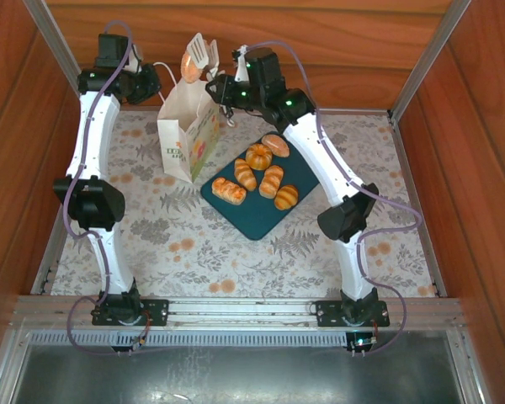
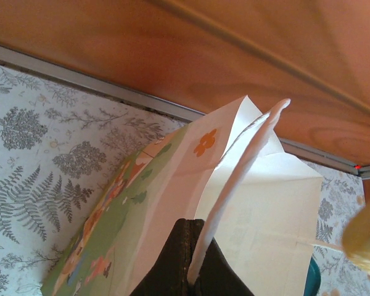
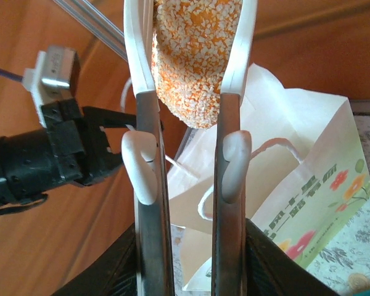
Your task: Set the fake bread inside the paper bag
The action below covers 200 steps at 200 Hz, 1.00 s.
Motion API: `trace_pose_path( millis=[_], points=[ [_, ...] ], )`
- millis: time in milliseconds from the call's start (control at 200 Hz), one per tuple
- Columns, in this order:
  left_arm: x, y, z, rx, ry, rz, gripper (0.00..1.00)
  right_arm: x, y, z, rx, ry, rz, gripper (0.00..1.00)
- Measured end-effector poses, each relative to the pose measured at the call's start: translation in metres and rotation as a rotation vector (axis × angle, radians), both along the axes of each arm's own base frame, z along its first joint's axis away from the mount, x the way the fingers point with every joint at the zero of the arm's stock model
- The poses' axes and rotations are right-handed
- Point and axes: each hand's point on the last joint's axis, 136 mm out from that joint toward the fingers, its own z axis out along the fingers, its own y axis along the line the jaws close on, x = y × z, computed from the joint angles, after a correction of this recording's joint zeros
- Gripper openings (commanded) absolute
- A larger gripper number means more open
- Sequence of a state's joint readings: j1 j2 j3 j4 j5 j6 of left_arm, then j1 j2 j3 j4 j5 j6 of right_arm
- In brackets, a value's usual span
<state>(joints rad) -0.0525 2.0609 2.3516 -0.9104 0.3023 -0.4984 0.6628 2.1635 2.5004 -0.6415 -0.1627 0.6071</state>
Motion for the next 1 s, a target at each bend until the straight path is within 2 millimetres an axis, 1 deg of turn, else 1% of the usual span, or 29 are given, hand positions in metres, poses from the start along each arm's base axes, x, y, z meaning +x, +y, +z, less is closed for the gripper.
trace_pose_path(
  millis=[120, 245, 365, 510, 670, 805, 910, 999],
  points=[
    [0.000, 0.000, 0.000, 0.000, 0.000, 0.000, 0.00, 0.001, 0.002, -0.021, -0.033, 0.039, 0.009, 0.44],
    [0.000, 0.000, 0.000, 0.000, 0.000, 0.000, 0.00, 0.001, 0.004, -0.036, -0.056, 0.064, 0.018, 0.52],
    [0.000, 0.000, 0.000, 0.000, 0.000, 0.000, 0.00, 0.000, 0.004, -0.039, -0.064, 0.066, 0.028, 0.56],
    [0.000, 0.000, 0.000, 0.000, 0.000, 0.000, 0.00, -0.001, 0.005, -0.039, -0.064, 0.065, 0.030, 0.56],
    [0.000, 0.003, 0.000, 0.000, 0.000, 0.005, 0.00, -0.002, 0.005, -0.034, -0.059, 0.058, 0.032, 0.56],
    [0.001, 0.006, 0.000, 0.001, 0.000, 0.011, 0.00, 0.002, -0.004, -0.027, -0.046, 0.057, 0.012, 0.55],
    [0.001, 0.006, 0.000, 0.001, 0.000, 0.012, 0.00, 0.009, -0.021, -0.013, -0.023, 0.051, -0.025, 0.55],
    [0.001, 0.006, 0.000, 0.001, 0.000, 0.013, 0.00, 0.016, -0.049, 0.006, 0.001, 0.034, -0.077, 0.54]
  ],
)
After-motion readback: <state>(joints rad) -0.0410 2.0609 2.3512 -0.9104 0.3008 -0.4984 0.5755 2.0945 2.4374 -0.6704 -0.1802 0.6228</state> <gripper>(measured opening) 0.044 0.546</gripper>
